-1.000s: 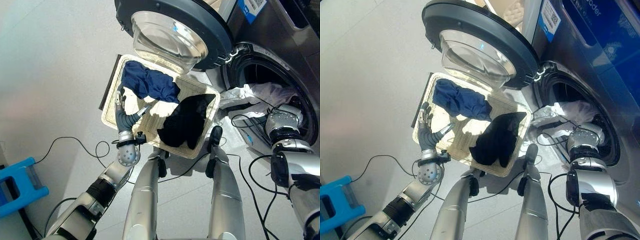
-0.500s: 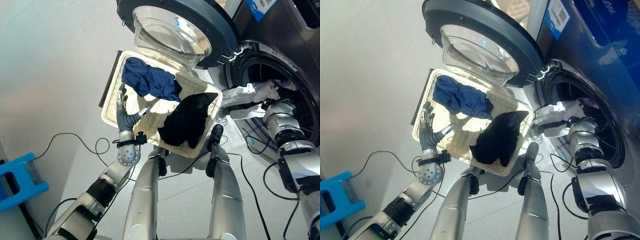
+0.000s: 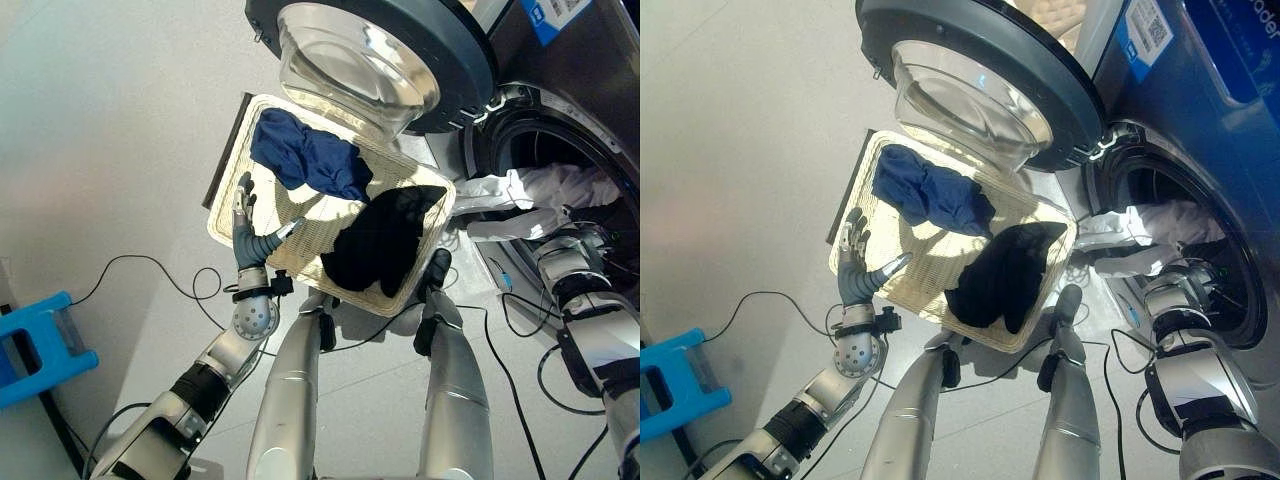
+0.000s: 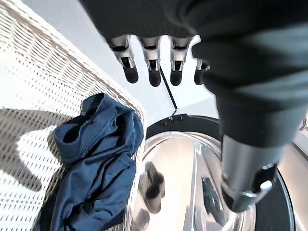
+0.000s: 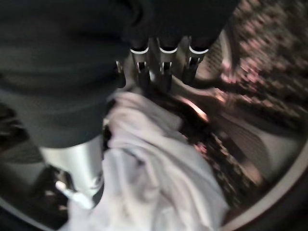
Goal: Put the clothes into the washing machine.
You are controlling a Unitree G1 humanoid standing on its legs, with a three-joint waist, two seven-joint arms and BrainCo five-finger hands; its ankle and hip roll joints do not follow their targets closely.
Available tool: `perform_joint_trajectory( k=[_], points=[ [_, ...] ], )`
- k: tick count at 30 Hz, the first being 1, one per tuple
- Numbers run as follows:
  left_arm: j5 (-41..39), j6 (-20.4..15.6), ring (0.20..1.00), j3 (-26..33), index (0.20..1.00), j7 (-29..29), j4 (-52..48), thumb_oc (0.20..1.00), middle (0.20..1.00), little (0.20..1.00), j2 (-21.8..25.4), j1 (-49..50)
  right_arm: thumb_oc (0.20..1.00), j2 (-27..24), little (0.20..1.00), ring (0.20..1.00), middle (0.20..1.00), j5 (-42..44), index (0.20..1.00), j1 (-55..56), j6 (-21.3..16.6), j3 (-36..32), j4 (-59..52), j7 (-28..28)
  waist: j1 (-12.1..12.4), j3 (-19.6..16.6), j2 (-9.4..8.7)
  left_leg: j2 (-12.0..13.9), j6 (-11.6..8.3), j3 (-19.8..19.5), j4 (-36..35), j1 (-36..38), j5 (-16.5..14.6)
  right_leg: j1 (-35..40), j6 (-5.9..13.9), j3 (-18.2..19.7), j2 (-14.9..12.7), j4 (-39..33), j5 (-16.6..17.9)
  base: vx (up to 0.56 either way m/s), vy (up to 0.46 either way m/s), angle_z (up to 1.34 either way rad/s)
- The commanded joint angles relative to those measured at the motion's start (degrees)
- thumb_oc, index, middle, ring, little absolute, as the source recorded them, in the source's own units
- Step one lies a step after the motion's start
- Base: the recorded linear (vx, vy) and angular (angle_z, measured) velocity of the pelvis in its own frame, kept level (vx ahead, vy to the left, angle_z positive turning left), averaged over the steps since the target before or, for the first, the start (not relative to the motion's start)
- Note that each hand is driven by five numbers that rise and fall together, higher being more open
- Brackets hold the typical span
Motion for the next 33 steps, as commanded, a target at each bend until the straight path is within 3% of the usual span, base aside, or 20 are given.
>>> perform_joint_trajectory(
  k=[1,5,8,15,24,26,33],
  points=[
    [4.7,-4.0,1.000,-0.8,1.000,1.4,-2.0,1.000,1.000,1.000,-1.1,0.3,1.000,-4.6,1.000,1.000,1.000,-11.1,1.000,0.5,0.7,5.1,-1.4,-2.4,-0.5,-1.4,3.39,-3.3,-0.97,2.6,-2.9,1.0,-2.2,-1.9,4.03,-4.7,1.4,7.2,-6.2,-0.01,0.003,0.04],
    [5.2,-4.4,1.000,-0.9,1.000,2.3,-1.0,1.000,1.000,1.000,-0.7,-0.3,1.000,-4.8,1.000,1.000,1.000,-16.2,1.000,1.5,1.2,10.4,-2.2,-1.0,-0.8,-1.4,2.73,-3.0,-1.02,2.7,-3.3,0.7,-1.8,-2.2,4.21,-4.6,1.6,6.5,-5.8,0.00,0.000,0.00],
    [5.4,-5.4,1.000,-0.7,1.000,2.3,0.0,1.000,1.000,1.000,-0.4,-0.1,1.000,-3.9,1.000,1.000,1.000,-13.0,1.000,3.0,2.6,10.6,-1.9,-0.6,-0.9,-1.4,2.25,-3.0,-1.17,2.4,-3.5,0.7,-1.9,-2.1,4.32,-4.6,1.8,6.2,-5.8,0.00,-0.012,0.00],
    [6.2,-5.8,1.000,0.3,1.000,1.9,-0.3,1.000,1.000,1.000,-1.0,0.8,1.000,-0.1,1.000,1.000,1.000,-7.1,1.000,7.1,2.1,7.6,-3.7,-6.4,-1.2,-1.4,1.91,-2.8,-1.19,2.5,-4.2,0.8,-1.6,-2.0,4.20,-4.6,2.1,5.7,-5.3,0.00,-0.004,0.00],
    [6.3,-5.3,1.000,0.4,1.000,2.9,-0.4,1.000,1.000,1.000,-1.5,0.6,1.000,1.4,1.000,1.000,1.000,-13.2,1.000,9.5,-0.5,8.3,-8.2,-11.4,-2.1,-1.4,1.93,-2.8,-1.22,2.9,-4.5,0.5,-1.4,-2.5,4.29,-4.1,2.4,5.4,-5.1,0.00,0.000,0.00],
    [6.2,-5.3,1.000,0.4,1.000,3.0,0.2,1.000,1.000,1.000,-1.4,0.2,1.000,1.4,1.000,1.000,1.000,-18.6,1.000,9.3,-0.8,10.7,-10.0,-8.0,-2.3,-1.4,1.81,-2.7,-1.37,3.0,-4.4,0.4,-1.3,-2.5,4.38,-3.9,2.4,5.3,-5.2,0.00,0.000,0.00],
    [6.5,-6.5,1.000,0.2,1.000,2.9,2.1,1.000,1.000,1.000,-1.9,-1.1,1.000,1.9,1.000,1.000,1.000,-18.3,1.000,7.2,0.0,14.2,-7.5,-1.4,-1.9,-1.4,1.78,-2.6,-1.43,2.9,-4.2,-0.2,-1.0,-2.9,4.39,-4.3,2.1,5.1,-4.9,-0.01,-0.017,-0.03]
  ],
)
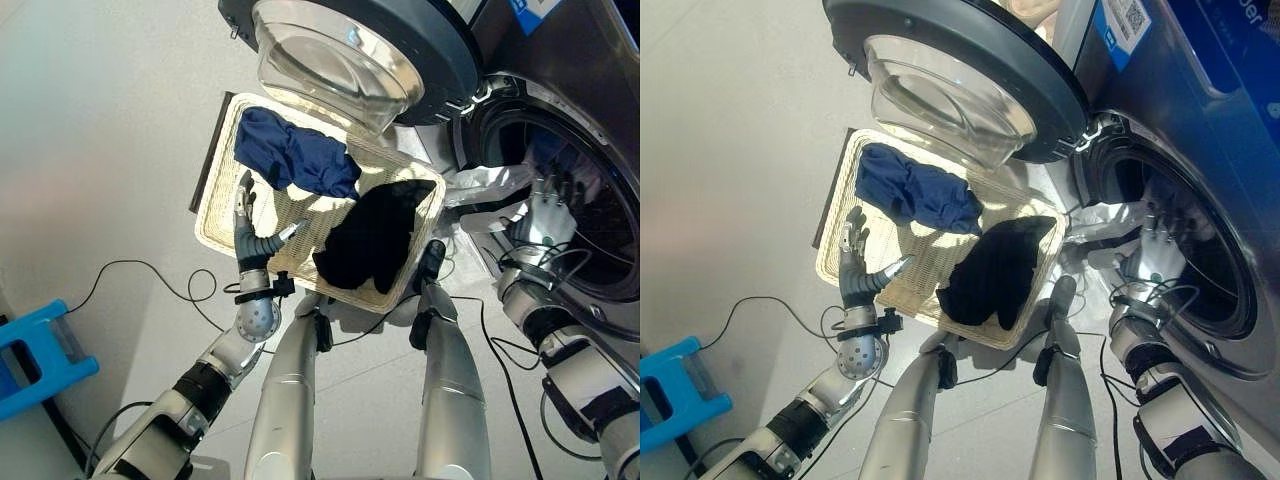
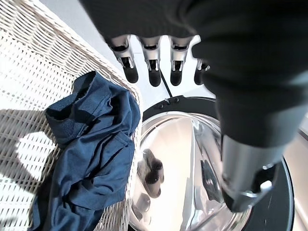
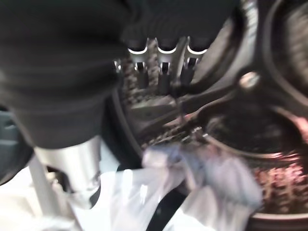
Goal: Put the clothes into the washing machine.
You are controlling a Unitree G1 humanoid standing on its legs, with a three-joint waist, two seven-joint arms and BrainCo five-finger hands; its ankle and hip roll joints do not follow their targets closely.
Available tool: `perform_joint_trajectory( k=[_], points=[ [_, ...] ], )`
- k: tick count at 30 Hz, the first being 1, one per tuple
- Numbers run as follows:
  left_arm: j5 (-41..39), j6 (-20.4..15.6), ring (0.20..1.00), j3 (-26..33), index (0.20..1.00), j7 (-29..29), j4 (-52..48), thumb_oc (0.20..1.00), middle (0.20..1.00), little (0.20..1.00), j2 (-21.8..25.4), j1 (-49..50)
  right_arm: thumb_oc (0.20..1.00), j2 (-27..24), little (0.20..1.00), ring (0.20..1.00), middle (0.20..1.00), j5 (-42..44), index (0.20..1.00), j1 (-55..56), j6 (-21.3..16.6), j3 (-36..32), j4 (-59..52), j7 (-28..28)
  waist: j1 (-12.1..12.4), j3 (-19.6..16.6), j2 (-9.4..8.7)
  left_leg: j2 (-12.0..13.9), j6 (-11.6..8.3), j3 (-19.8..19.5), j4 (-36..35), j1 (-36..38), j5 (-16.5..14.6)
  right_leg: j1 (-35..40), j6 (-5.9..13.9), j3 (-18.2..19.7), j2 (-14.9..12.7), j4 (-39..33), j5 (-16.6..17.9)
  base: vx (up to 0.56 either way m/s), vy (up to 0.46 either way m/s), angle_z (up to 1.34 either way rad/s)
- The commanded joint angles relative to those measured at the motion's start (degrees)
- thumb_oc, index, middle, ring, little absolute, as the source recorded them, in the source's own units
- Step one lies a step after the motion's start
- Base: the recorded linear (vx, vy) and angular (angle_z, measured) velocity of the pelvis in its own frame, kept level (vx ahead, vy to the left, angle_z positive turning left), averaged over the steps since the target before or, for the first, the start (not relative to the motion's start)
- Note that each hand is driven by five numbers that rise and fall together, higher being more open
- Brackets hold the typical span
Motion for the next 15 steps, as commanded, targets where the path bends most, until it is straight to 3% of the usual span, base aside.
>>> perform_joint_trajectory(
  k=[1,5,6,7,10,15],
  points=[
    [2.3,-4.0,1.000,0.5,1.000,0.9,-0.3,1.000,1.000,1.000,-1.2,-0.3,1.000,-3.5,1.000,1.000,1.000,-0.6,1.000,-1.7,0.4,2.4,1.5,3.1,1.3,-1.4,1.91,-2.5,-1.09,2.4,-1.6,0.0,-1.9,-1.5,4.27,-4.5,1.9,5.7,-4.6,0.00,-0.050,0.00],
    [2.4,-3.1,1.000,-0.6,1.000,0.4,-0.2,1.000,1.000,1.000,-1.3,-1.7,1.000,-3.9,1.000,1.000,1.000,-8.6,1.000,-6.0,-0.3,5.5,3.4,10.8,2.2,-1.4,2.13,-2.7,-1.18,1.7,-0.6,-1.2,-1.9,-2.2,4.31,-5.1,1.2,6.3,-4.4,0.01,-0.047,0.01],
    [2.4,-3.1,1.000,-0.6,1.000,0.4,-0.2,1.000,1.000,1.000,-1.3,-1.7,1.000,-3.9,1.000,1.000,1.000,-8.6,1.000,-6.0,-0.3,5.5,3.4,10.8,2.2,-1.4,2.13,-2.7,-1.18,1.7,-0.6,-1.2,-1.9,-2.2,4.31,-5.1,1.2,6.3,-4.4,0.02,-0.060,0.05],
    [2.4,-3.1,1.000,-0.7,1.000,0.0,0.0,1.000,1.000,1.000,-1.2,-2.0,1.000,-4.2,1.000,1.000,1.000,-10.3,1.000,-7.0,-1.0,7.3,3.8,14.8,2.6,-1.4,2.09,-2.6,-1.27,1.5,-0.3,-1.7,-1.8,-2.5,4.36,-5.3,0.9,6.5,-4.3,0.01,-0.045,0.04],
    [2.1,-3.2,1.000,-1.0,1.000,-0.3,0.4,1.000,1.000,1.000,-1.1,-2.6,1.000,-4.7,1.000,1.000,1.000,-12.2,1.000,-8.7,-1.3,9.9,5.2,20.0,3.0,-1.4,2.12,-2.7,-1.27,1.2,0.0,-2.2,-1.7,-2.9,4.34,-5.6,0.5,6.7,-4.2,0.02,-0.054,0.05],
    [1.8,-3.8,1.000,-0.8,1.000,-1.4,0.5,1.000,1.000,1.000,-0.8,-2.8,1.000,-5.1,1.000,1.000,1.000,-13.7,1.000,-10.2,-0.2,12.2,7.2,25.9,3.7,-1.4,2.33,-2.8,-1.38,0.7,0.2,-3.1,-1.5,-3.8,4.43,-5.8,0.0,7.0,-3.9,0.02,-0.046,0.03]
  ],
)
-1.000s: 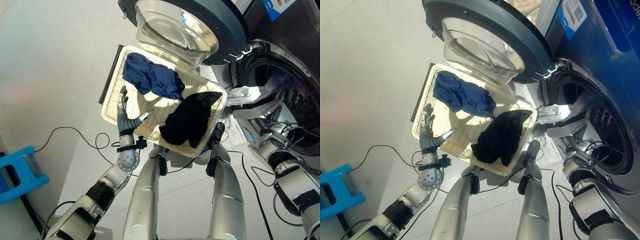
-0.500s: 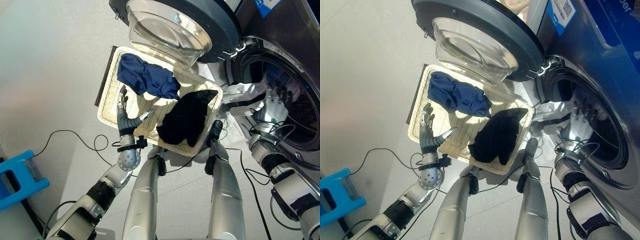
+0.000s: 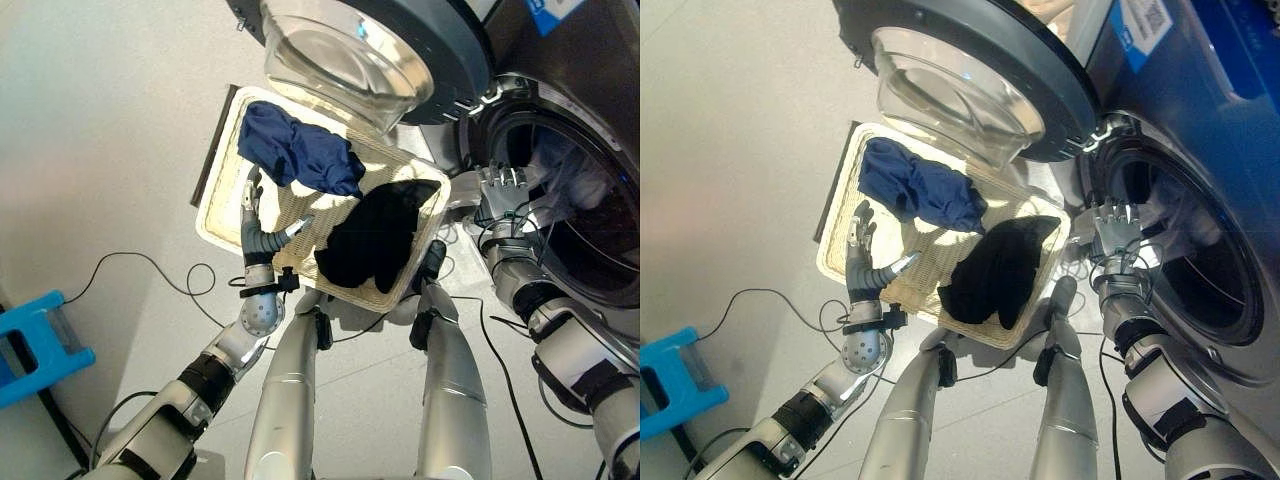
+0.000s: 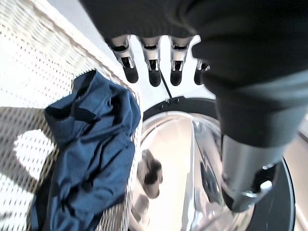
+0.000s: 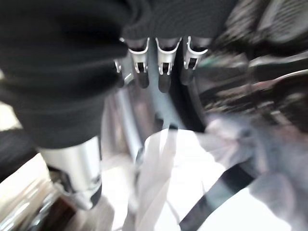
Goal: Put the clothes into the washing machine.
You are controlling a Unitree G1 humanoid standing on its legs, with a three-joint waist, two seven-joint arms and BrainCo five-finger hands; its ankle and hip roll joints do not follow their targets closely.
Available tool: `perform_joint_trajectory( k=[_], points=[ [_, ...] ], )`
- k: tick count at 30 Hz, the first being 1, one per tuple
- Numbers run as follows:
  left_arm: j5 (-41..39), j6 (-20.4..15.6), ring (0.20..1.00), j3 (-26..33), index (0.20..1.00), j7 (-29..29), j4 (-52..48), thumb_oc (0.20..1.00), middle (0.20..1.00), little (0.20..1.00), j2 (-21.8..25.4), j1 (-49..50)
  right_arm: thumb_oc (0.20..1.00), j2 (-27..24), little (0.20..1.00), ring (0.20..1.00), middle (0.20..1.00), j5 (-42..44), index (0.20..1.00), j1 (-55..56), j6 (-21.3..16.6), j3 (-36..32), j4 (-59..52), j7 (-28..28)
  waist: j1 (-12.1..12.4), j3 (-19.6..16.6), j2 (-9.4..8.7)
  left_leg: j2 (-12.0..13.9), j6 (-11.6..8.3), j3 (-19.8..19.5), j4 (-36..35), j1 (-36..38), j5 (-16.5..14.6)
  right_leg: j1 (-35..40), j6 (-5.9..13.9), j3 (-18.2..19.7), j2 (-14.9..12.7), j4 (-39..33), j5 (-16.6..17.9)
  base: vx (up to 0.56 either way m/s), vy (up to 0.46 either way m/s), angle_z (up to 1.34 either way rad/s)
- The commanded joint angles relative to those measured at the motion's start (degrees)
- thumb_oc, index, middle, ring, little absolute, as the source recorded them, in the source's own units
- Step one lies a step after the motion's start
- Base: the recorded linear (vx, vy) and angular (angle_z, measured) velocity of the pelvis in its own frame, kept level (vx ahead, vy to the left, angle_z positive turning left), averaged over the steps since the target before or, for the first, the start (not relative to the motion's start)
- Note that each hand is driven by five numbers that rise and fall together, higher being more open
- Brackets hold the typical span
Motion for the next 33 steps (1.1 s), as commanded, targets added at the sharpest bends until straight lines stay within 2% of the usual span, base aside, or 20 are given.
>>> perform_joint_trajectory(
  k=[1,6,13,14,15,19,20,29,30,31,33],
  points=[
    [1.7,-2.9,1.000,0.5,1.000,-0.7,-1.9,1.000,1.000,1.000,-0.8,-0.1,1.000,-4.8,1.000,1.000,1.000,-4.8,1.000,-1.6,0.8,2.3,1.6,6.0,1.1,-1.4,2.50,-2.9,-1.24,2.0,-0.1,-2.5,-1.7,-3.8,4.83,-4.4,0.2,6.2,-3.1,0.01,-0.021,0.04],
    [1.7,-3.4,1.000,1.2,1.000,-1.1,-2.6,1.000,1.000,1.000,-0.8,-0.1,1.000,-5.5,1.000,1.000,1.000,-10.4,1.000,-2.3,0.9,3.5,2.3,9.8,1.4,-1.4,2.88,-3.0,-1.34,1.9,-0.2,-3.6,-1.3,-5.1,5.02,-4.3,0.0,6.5,-2.9,0.01,-0.020,0.07],
    [0.7,-4.5,1.000,1.4,1.000,-1.3,-5.4,1.000,1.000,1.000,-0.2,-0.2,1.000,-7.1,1.000,1.000,1.000,-18.6,1.000,-4.3,0.8,5.8,3.3,21.3,1.8,-1.4,4.00,-3.3,-1.88,1.6,-0.4,-6.5,-0.3,-8.5,5.14,-3.5,-0.4,6.2,-1.7,0.00,-0.002,0.01],
    [0.7,-4.5,1.000,1.4,1.000,-1.3,-5.5,1.000,1.000,1.000,-0.3,-0.2,1.000,-7.1,1.000,1.000,1.000,-18.7,1.000,-4.3,0.8,5.8,3.3,21.5,1.8,-1.4,4.02,-3.3,-1.89,1.7,-0.4,-6.6,-0.3,-8.6,5.14,-3.4,-0.4,6.2,-1.7,0.00,0.000,0.00],
    [0.8,-4.5,1.000,1.9,1.000,-1.7,-6.7,1.000,1.000,1.000,-0.4,0.2,1.000,-7.5,1.000,1.000,1.000,-19.1,1.000,-4.8,2.4,6.1,4.1,26.3,2.0,-1.4,4.54,-3.3,-2.10,1.8,-0.5,-7.6,0.1,-9.9,5.21,-3.3,-0.6,6.5,-1.6,0.00,0.000,0.00],
    [1.2,-4.0,1.000,2.1,1.000,-1.1,-7.3,1.000,1.000,1.000,-0.5,0.4,1.000,-7.8,1.000,1.000,1.000,-17.3,1.000,-4.8,6.0,5.6,5.4,29.0,2.1,-1.4,4.93,-3.3,-2.23,1.8,-0.5,-8.4,0.4,-10.8,5.20,-3.0,-0.7,6.4,-1.3,0.00,0.003,-0.01],
    [1.5,-4.0,1.000,2.4,1.000,-0.8,-7.9,1.000,1.000,1.000,-0.7,0.9,1.000,-8.2,1.000,1.000,1.000,-17.0,1.000,-5.2,9.2,4.7,6.7,31.1,2.2,-1.4,5.32,-3.4,-2.39,1.6,-0.7,-9.0,0.6,-11.5,5.22,-2.7,-0.7,6.1,-1.0,0.00,0.000,0.00],
    [1.7,-4.1,1.000,2.5,1.000,-0.7,-8.3,1.000,1.000,1.000,-0.6,1.2,1.000,-8.6,1.000,1.000,1.000,-17.5,1.000,-5.5,10.6,4.3,7.4,32.2,2.4,-1.4,5.60,-3.5,-2.45,1.6,-0.8,-9.3,0.7,-11.9,5.28,-2.6,-0.8,6.1,-0.9,0.00,0.000,0.02],
    [1.3,-4.0,1.000,3.8,1.000,-1.3,-11.6,1.000,1.000,1.000,0.5,3.0,1.000,-11.4,1.000,1.000,1.000,-17.8,1.000,-6.3,16.3,3.1,9.3,34.9,3.0,-1.4,6.56,-3.6,-2.63,1.5,-1.4,-10.0,1.3,-12.9,5.50,-2.7,-1.2,6.0,-0.5,0.00,0.000,0.00],
    [1.7,-3.0,1.000,3.7,1.000,-1.0,-13.3,1.000,1.000,1.000,0.7,3.8,1.000,-12.3,1.000,1.000,1.000,-19.7,1.000,-6.5,18.8,2.5,9.8,33.8,3.0,-1.4,6.71,-3.5,-2.70,1.5,-1.6,-10.3,1.4,-13.4,5.46,-2.5,-1.1,6.1,-0.5,0.00,0.000,0.00],
    [1.5,-2.7,1.000,3.9,1.000,-1.3,-13.8,1.000,1.000,1.000,0.8,4.0,1.000,-12.8,1.000,1.000,1.000,-20.3,1.000,-6.7,19.7,2.3,9.8,32.5,3.0,-1.4,6.74,-3.5,-2.72,1.4,-1.6,-10.4,1.3,-13.5,5.47,-2.6,-1.1,6.1,-0.5,0.00,0.000,0.00]
  ],
)
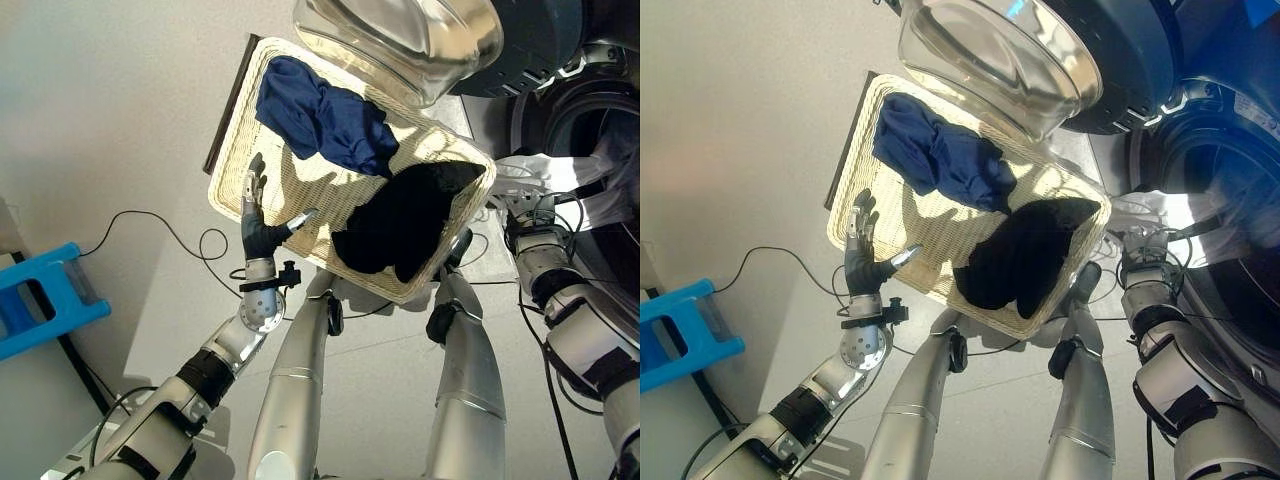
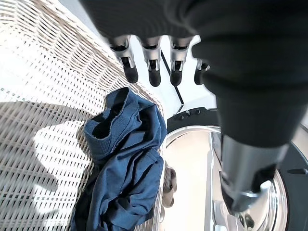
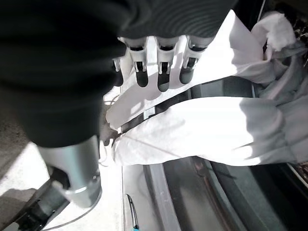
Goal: Put the clothes into the washing machine.
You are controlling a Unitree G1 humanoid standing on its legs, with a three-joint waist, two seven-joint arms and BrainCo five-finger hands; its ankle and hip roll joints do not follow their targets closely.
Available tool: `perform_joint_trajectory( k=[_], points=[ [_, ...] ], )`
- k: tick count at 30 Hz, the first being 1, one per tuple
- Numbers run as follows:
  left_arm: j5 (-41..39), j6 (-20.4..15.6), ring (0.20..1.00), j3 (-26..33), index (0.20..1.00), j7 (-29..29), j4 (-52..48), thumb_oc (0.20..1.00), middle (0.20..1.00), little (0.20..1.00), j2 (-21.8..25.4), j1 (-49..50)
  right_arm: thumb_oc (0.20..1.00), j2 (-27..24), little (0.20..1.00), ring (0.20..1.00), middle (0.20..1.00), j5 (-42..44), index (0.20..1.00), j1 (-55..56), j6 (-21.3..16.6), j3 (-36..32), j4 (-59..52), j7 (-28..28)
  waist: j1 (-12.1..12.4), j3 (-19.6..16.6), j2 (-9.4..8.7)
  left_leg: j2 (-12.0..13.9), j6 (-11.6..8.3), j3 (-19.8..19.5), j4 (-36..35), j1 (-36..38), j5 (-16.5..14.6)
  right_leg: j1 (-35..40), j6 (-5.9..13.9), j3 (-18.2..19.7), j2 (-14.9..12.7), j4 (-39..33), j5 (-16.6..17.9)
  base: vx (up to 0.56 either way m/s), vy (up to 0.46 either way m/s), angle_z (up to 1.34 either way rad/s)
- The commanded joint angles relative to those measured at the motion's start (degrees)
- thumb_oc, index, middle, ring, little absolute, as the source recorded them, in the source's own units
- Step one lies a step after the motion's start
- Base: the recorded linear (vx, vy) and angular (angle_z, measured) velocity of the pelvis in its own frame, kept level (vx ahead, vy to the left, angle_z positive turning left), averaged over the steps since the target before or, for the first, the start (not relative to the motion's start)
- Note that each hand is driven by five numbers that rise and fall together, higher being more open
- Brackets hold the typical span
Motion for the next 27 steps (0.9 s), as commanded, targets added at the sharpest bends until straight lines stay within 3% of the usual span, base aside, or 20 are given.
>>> perform_joint_trajectory(
  k=[1,5,9,17,19,20,26,27],
  points=[
    [1.3,-1.6,1.000,1.8,1.000,0.4,-5.6,1.000,1.000,1.000,-0.7,2.3,1.000,-8.3,1.000,1.000,1.000,-2.2,1.000,-2.7,10.2,0.5,4.2,-0.1,-0.2,-1.3,5.94,-1.8,-3.27,1.7,-1.1,-1.9,-0.5,-3.7,5.30,-2.8,1.1,2.9,0.0,0.00,0.000,0.00],
    [1.9,-1.0,1.000,1.9,1.000,0.6,-6.6,1.000,1.000,1.000,-1.0,3.1,1.000,-9.4,1.000,1.000,1.000,-6.7,1.000,-3.1,12.7,0.0,3.9,-3.4,-0.3,-1.3,5.80,-1.6,-3.31,1.8,-1.5,-1.5,-0.5,-3.3,5.34,-3.0,1.3,3.0,-0.3,0.00,0.002,0.02],
    [1.7,-0.9,1.000,1.9,1.000,0.8,-7.1,1.000,1.000,1.000,-0.6,3.4,1.000,-9.9,1.000,1.000,1.000,-8.5,1.000,-2.8,12.7,-0.5,3.4,-5.0,-0.4,-1.3,5.69,-1.4,-3.34,2.1,-1.7,-1.3,-0.5,-3.1,5.36,-3.1,1.4,2.9,-0.4,0.00,0.000,0.01],
    [1.4,-0.7,1.000,1.8,1.000,1.6,-7.8,1.000,1.000,1.000,0.2,3.8,1.000,-11.2,1.000,1.000,1.000,-16.1,1.000,-3.2,11.7,0.1,1.2,-1.6,-0.6,-1.3,5.25,-1.1,-3.35,2.3,-1.9,-1.0,-0.4,-2.9,5.24,-3.2,1.6,3.1,-0.6,0.00,0.000,0.00],
    [1.1,-0.8,1.000,2.1,1.000,1.4,-7.8,1.000,1.000,1.000,0.6,3.9,1.000,-11.2,1.000,1.000,1.000,-16.5,1.000,-3.2,12.3,1.0,0.2,5.8,-0.5,-1.3,5.08,-1.1,-3.37,2.3,-1.9,-1.0,-0.4,-2.9,5.17,-3.3,1.7,3.2,-0.8,0.00,0.000,0.00],
    [1.1,-0.8,1.000,2.1,1.000,1.4,-7.8,1.000,1.000,1.000,0.6,3.9,1.000,-11.2,1.000,1.000,1.000,-16.5,1.000,-3.2,12.3,1.0,0.1,5.8,-0.6,-1.3,5.08,-1.1,-3.37,2.3,-1.9,-1.0,-0.4,-2.9,5.17,-3.3,1.7,3.2,-0.8,0.00,0.000,0.00],
    [-0.5,-1.5,1.000,3.1,1.000,0.3,-8.0,1.000,1.000,1.000,1.5,4.5,1.000,-10.9,1.000,1.000,1.000,-14.0,1.000,-2.1,11.4,1.9,0.8,20.8,-0.3,-1.3,5.18,-0.9,-3.40,2.3,-1.9,-1.2,-0.3,-3.1,4.91,-3.5,1.5,3.4,-1.0,0.00,0.000,0.00],
    [-0.7,-1.5,1.000,3.2,1.000,0.0,-8.2,1.000,1.000,1.000,1.7,4.6,0.918,-10.9,0.918,0.918,0.918,-13.1,0.918,-2.0,11.5,1.9,0.8,21.4,-0.2,-1.3,5.23,-0.9,-3.42,2.2,-1.8,-1.4,-0.4,-3.2,4.91,-3.5,1.4,3.5,-1.0,0.00,0.000,0.00]
  ],
)
